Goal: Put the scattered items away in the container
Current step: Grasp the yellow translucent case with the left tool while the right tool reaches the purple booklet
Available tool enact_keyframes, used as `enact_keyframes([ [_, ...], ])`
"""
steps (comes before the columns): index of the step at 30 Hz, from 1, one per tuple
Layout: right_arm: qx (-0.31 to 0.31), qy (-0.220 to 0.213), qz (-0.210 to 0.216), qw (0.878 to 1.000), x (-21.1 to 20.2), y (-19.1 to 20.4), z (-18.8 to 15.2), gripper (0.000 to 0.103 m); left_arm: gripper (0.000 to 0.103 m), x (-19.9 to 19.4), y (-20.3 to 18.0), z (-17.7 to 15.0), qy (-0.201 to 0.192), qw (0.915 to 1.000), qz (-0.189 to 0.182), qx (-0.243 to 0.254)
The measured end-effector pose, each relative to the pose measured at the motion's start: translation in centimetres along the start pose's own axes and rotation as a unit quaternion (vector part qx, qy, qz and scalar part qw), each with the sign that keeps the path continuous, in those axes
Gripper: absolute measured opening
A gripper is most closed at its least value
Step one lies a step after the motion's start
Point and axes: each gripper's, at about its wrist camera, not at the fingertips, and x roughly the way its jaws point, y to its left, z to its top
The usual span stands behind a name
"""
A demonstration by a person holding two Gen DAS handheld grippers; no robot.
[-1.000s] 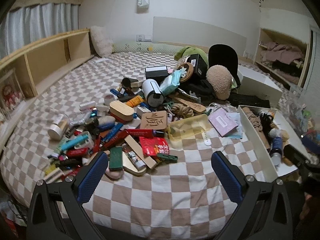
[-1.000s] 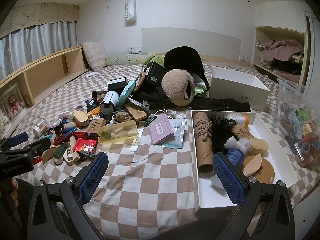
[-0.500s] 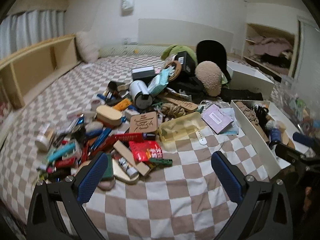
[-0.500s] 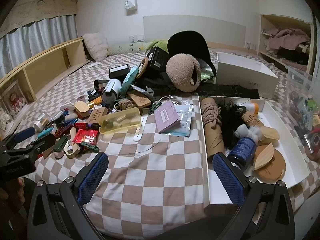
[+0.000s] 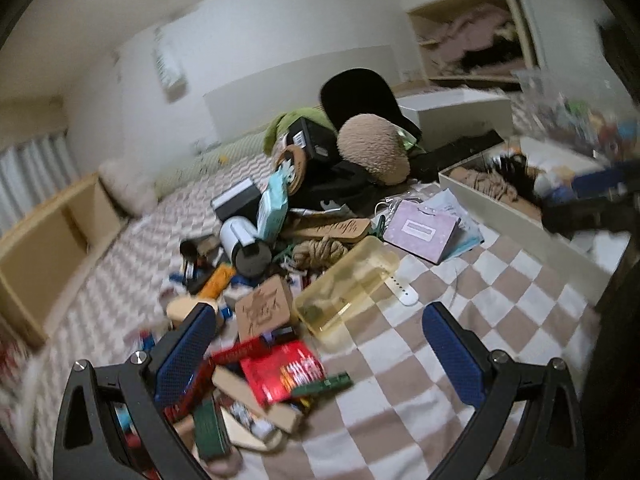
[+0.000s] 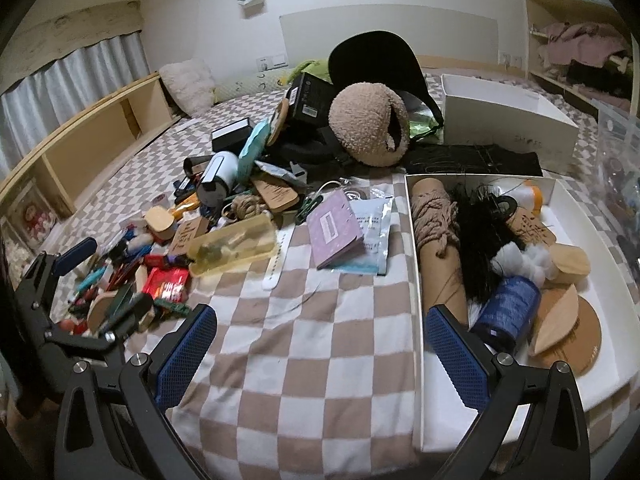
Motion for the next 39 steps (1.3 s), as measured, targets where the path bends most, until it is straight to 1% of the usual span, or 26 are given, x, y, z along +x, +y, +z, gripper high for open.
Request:
enact_keyframes([
  [2, 0.0, 0.0, -0.004, 1.0, 0.7, -0.4, 0.8, 0.103, 0.103, 0.8, -0.4, 0.2, -0.001, 0.9996, 0.007, 0.028],
  [6, -0.041, -0.001, -0.029, 0.999, 2.4, 0.0, 2.5, 0.103, 0.103, 2.3, -1.4, 0.1, -0.017, 0.9952, 0.017, 0.094],
  [9, -0.069, 0.008, -0.033, 0.997, 4.0, 0.4, 3.8, 0.103, 0.103, 3.4, -2.1, 0.1, -0.029, 0.9889, 0.025, 0.144],
  [12, -0.09, 0.015, -0.041, 0.995, 5.5, 0.6, 4.8, 0.103, 0.103, 4.6, -2.9, -0.4, -0.038, 0.9797, 0.03, 0.194],
  [14, -0.091, 0.016, -0.042, 0.995, 6.2, 0.4, 5.2, 0.103, 0.102, 5.9, -3.3, -0.8, -0.03, 0.9751, 0.023, 0.218],
  [18, -0.088, 0.022, -0.04, 0.995, 7.4, 0.4, 5.4, 0.103, 0.095, 8.2, -3.7, -0.8, -0.004, 0.9725, 0.005, 0.233],
  [22, -0.078, 0.035, -0.036, 0.996, 8.9, 0.1, 5.3, 0.103, 0.094, 9.9, -4.0, -0.9, 0.01, 0.9708, -0.005, 0.24],
  [24, -0.081, 0.041, -0.043, 0.995, 9.7, 0.1, 5.3, 0.103, 0.081, 10.9, -4.0, -0.9, 0.019, 0.9703, -0.013, 0.241],
  [27, -0.111, 0.049, -0.056, 0.991, 10.9, 0.5, 5.1, 0.103, 0.081, 12.3, -4.1, -1.2, 0.033, 0.9687, -0.02, 0.245],
  [30, -0.156, 0.055, -0.065, 0.984, 11.8, 1.3, 5.0, 0.103, 0.081, 13.1, -3.7, -1.3, 0.038, 0.9699, -0.033, 0.238],
  [33, -0.202, 0.061, -0.073, 0.975, 12.7, 2.1, 4.8, 0.103, 0.081, 13.7, -3.1, -1.0, 0.051, 0.9737, -0.048, 0.217],
  [35, -0.231, 0.065, -0.079, 0.967, 13.3, 2.6, 4.8, 0.103, 0.081, 14.3, -2.6, -0.7, 0.065, 0.9762, -0.061, 0.198],
  [37, -0.266, 0.075, -0.1, 0.956, 14.3, 3.3, 4.5, 0.103, 0.08, 14.5, -2.2, -0.7, 0.07, 0.9777, -0.072, 0.185],
  [38, -0.276, 0.082, -0.105, 0.952, 14.7, 3.4, 4.5, 0.103, 0.078, 14.6, -2.1, -0.7, 0.072, 0.9783, -0.078, 0.178],
  [39, -0.286, 0.091, -0.11, 0.947, 15.2, 3.6, 4.3, 0.103, 0.068, 14.7, -1.9, -0.6, 0.075, 0.9789, -0.083, 0.171],
])
